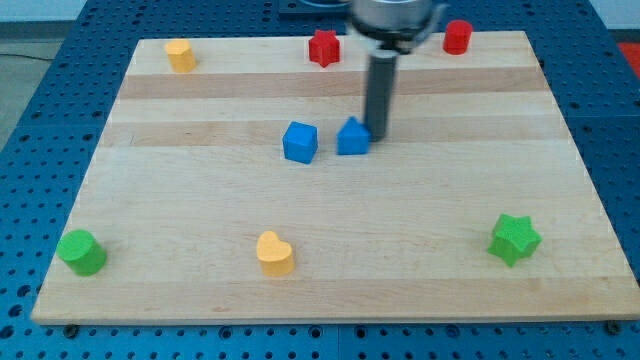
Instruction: Point your arm to the green star
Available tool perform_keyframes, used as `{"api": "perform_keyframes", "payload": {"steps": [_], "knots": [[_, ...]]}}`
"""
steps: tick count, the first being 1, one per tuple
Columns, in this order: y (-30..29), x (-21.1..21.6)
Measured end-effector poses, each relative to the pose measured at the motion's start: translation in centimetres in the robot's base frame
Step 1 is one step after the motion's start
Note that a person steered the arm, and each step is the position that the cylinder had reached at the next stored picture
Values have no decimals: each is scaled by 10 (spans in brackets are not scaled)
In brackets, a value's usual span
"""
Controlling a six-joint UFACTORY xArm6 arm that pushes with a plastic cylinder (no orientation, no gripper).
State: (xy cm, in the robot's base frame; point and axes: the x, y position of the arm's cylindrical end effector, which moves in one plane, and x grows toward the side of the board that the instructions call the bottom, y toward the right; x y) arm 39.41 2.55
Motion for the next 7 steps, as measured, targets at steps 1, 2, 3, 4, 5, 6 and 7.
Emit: {"api": "perform_keyframes", "payload": {"steps": [1, 2, 3, 4, 5, 6, 7], "knots": [[-6, -1], [-4, -1], [-3, -1], [-2, -1], [1, 4], [6, 22], [0, 64]]}}
